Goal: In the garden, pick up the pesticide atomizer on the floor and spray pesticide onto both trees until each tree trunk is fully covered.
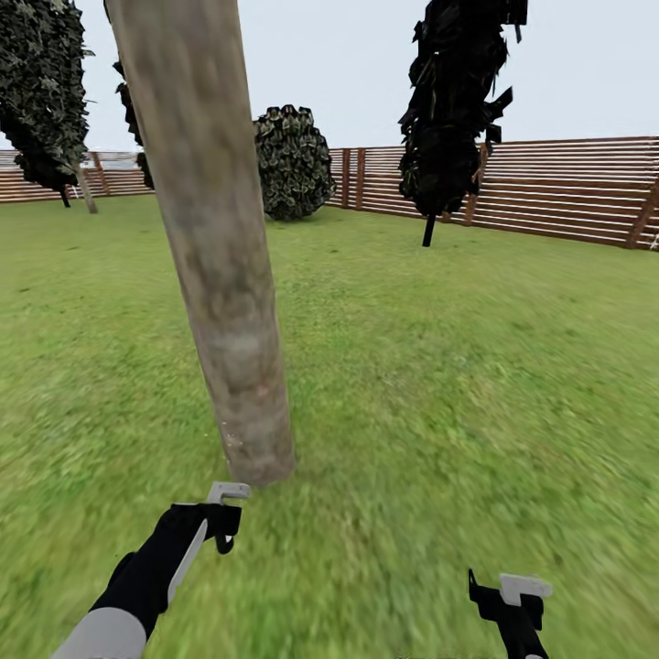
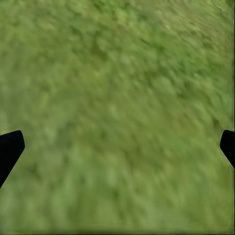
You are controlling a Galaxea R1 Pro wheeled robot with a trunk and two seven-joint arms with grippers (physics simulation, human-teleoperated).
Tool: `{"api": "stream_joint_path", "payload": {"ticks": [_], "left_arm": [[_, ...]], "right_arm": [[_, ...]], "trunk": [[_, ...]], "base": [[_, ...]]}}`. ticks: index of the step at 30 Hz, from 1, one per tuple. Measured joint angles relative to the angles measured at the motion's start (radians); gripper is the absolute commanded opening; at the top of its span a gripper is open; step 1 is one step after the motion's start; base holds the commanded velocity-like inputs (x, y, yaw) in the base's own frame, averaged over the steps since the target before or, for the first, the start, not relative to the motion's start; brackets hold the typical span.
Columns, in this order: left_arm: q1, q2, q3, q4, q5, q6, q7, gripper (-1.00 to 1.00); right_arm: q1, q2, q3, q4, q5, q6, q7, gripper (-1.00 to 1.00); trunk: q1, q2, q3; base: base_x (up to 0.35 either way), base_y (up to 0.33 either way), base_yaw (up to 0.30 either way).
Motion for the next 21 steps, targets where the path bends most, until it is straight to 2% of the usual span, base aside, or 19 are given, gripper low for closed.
{"api": "stream_joint_path", "payload": {"ticks": [2,4,5,7,8,10,14,15,17,18,20,21], "left_arm": [[-0.002,0.032,0.026,0.000,-0.001,0.001,-0.003,-1.00],[-0.001,0.034,0.033,0.001,0.009,-0.001,-0.013,-1.00],[0.000,0.031,0.033,0.001,0.008,-0.002,-0.015,-1.00],[0.001,0.002,0.033,0.002,0.009,-0.007,-0.018,-1.00],[-0.002,-0.020,0.032,0.000,0.011,-0.008,-0.018,-1.00],[-0.003,-0.022,0.033,0.000,-0.001,-0.004,-0.017,-1.00],[-0.003,-0.005,0.039,-0.068,-0.005,0.007,-0.018,-1.00],[-0.003,0.004,0.041,-0.088,-0.006,0.009,-0.018,-1.00],[-0.003,0.044,0.042,-0.126,-0.001,0.038,-0.018,-1.00],[-0.002,0.047,0.040,-0.132,0.007,0.054,-0.019,-1.00],[-0.003,0.032,0.034,-0.139,0.015,0.067,-0.019,-1.00],[-0.007,-0.005,0.026,-0.155,0.013,0.075,-0.019,-1.00]], "right_arm": [[0.000,0.000,0.000,0.000,-0.001,0.000,0.000,1.00],[0.000,0.000,0.000,0.000,-0.001,0.001,0.000,1.00],[0.000,0.000,0.000,0.000,0.000,0.000,0.000,1.00],[0.000,0.000,0.000,0.000,-0.001,0.000,0.000,1.00],[0.000,-0.001,0.000,0.000,-0.001,0.000,0.000,1.00],[0.000,-0.001,0.000,0.000,-0.001,0.000,0.000,1.00],[0.000,-0.002,0.000,0.000,-0.001,0.000,-0.001,1.00],[0.000,-0.002,0.000,0.001,-0.001,-0.001,-0.001,1.00],[0.000,-0.003,0.000,0.000,-0.001,-0.001,-0.001,1.00],[0.000,-0.003,0.000,0.000,-0.001,-0.001,-0.001,1.00],[0.000,-0.003,0.000,0.000,-0.001,-0.001,-0.001,1.00],[0.000,-0.003,0.000,0.000,-0.001,-0.001,-0.001,1.00]], "trunk": [[0.000,0.000,0.001],[0.000,0.000,0.002],[0.000,0.000,0.002],[0.000,0.000,0.003],[0.000,0.000,0.003],[0.000,0.000,0.003],[0.000,0.000,0.003],[0.000,0.000,0.003],[0.000,0.000,0.003],[0.000,0.000,0.003],[0.000,0.000,0.003],[0.000,0.000,0.003]], "base": [[0.000,0.000,-0.240],[-0.042,0.000,-0.116],[-0.254,0.000,-0.030],[-0.284,0.000,-0.011],[-0.191,0.000,-0.002],[-0.069,0.000,-0.001],[-0.013,0.000,0.000],[-0.002,0.000,0.000],[-0.001,0.000,0.000],[0.000,0.000,0.000],[0.000,0.000,0.000],[0.000,0.000,0.000]]}}
